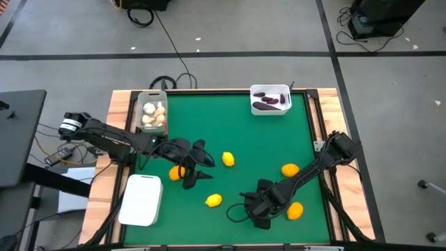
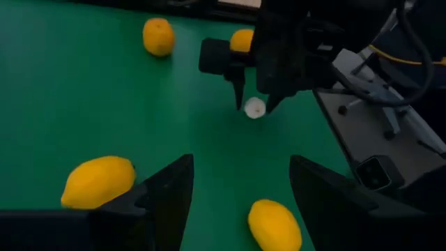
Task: Sort produce into baskets
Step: Put the garlic into the gray bin
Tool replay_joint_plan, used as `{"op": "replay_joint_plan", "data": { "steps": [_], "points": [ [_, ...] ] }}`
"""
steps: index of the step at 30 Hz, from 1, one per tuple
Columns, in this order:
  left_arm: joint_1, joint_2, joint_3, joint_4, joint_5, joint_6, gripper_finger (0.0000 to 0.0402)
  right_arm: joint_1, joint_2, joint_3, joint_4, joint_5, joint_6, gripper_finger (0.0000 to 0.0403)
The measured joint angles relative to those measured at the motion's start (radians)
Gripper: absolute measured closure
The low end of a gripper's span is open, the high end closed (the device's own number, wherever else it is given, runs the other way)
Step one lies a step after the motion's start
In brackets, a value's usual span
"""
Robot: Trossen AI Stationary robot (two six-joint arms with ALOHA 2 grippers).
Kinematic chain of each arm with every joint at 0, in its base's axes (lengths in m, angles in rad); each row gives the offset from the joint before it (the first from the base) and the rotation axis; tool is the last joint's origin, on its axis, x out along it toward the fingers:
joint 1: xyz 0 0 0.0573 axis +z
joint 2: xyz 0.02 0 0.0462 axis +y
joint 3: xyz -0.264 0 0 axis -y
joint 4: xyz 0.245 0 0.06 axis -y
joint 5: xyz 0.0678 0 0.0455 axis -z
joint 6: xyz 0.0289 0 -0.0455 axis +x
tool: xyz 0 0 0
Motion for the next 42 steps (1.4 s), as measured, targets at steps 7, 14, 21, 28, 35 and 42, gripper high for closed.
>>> {"op": "replay_joint_plan", "data": {
  "steps": [7,14,21,28,35,42],
  "points": [
    [-0.003,0.032,-0.001,0.004,-0.002,-0.01,0.016,-0.007,0.023,0.0,0.005,-0.016,0.07,0.0205],
    [-0.009,0.064,-0.001,0.033,0.017,-0.028,0.016,-0.026,-0.013,0.006,0.023,0.002,0.151,0.0292],
    [-0.008,0.135,-0.001,0.209,0.108,-0.165,0.0161,-0.065,-0.062,0.091,0.004,0.143,0.091,0.028],
    [-0.008,0.208,-0.001,0.408,0.184,-0.331,0.0161,-0.094,-0.065,0.243,-0.075,0.369,-0.082,0.0278],
    [-0.008,0.226,-0.001,0.45,0.188,-0.393,0.0161,-0.098,-0.066,0.324,-0.104,0.521,-0.243,0.0265],
    [-0.008,0.226,-0.001,0.472,0.168,-0.42,0.0161,-0.097,-0.066,0.353,-0.102,0.572,-0.395,0.0253]
  ]
}}
